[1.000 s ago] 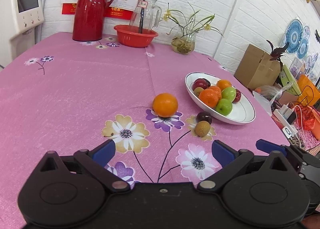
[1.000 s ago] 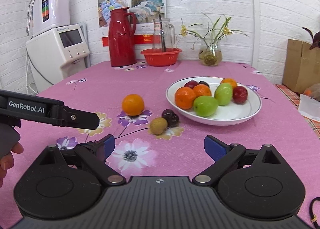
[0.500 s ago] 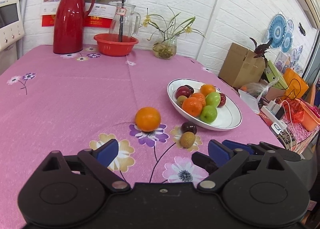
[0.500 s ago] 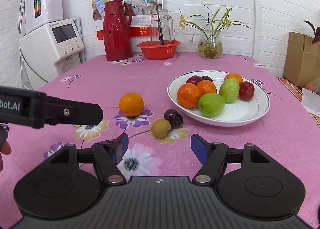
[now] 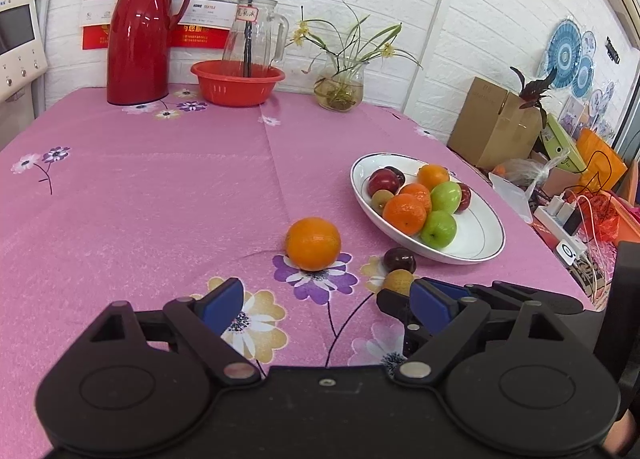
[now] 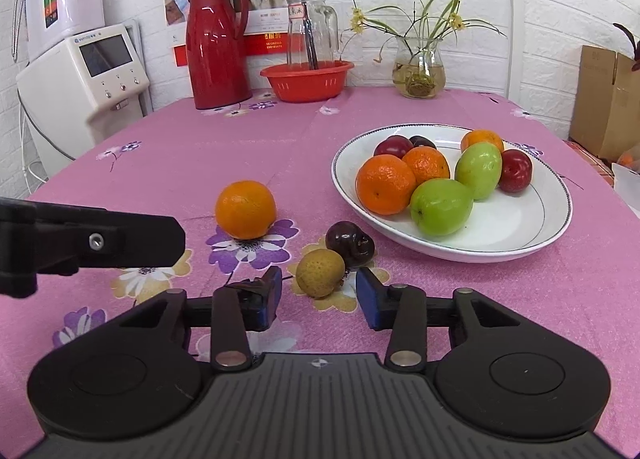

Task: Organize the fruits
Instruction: 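Grasp the dark plum with the left tool while the right tool grasps the kiwi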

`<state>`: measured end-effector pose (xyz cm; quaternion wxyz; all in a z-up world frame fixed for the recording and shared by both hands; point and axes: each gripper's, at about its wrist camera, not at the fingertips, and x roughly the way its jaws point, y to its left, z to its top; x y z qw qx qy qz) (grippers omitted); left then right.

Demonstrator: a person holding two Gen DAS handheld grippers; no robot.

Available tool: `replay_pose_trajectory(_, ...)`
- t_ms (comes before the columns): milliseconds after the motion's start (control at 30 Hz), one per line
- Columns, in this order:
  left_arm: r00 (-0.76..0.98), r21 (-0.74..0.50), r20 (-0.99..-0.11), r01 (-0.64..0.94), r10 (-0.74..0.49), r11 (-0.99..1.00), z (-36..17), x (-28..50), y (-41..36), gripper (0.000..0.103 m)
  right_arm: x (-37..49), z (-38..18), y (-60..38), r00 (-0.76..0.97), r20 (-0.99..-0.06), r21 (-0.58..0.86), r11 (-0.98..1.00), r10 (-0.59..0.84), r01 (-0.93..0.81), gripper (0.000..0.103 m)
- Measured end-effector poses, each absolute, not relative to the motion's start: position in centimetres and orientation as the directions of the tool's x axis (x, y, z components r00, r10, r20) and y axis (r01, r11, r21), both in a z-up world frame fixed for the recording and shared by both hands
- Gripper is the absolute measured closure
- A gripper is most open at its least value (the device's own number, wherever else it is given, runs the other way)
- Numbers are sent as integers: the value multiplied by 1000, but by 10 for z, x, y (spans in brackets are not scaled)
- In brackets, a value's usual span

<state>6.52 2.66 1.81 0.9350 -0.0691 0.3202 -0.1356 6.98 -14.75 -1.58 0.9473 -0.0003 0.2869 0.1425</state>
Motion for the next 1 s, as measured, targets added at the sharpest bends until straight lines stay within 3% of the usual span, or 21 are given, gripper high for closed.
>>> replay_pose_trajectory(167,752,-212,-587,215,-300,953,16,70,24,0,72,-16,-148,792,-544,87,957,278,-277,56)
replay_pose_trajectory(1000,664,-128,-649,385,-371,914,-6,119,-50,0,47,-13,-214,820,-519,112,970,242,-215,56)
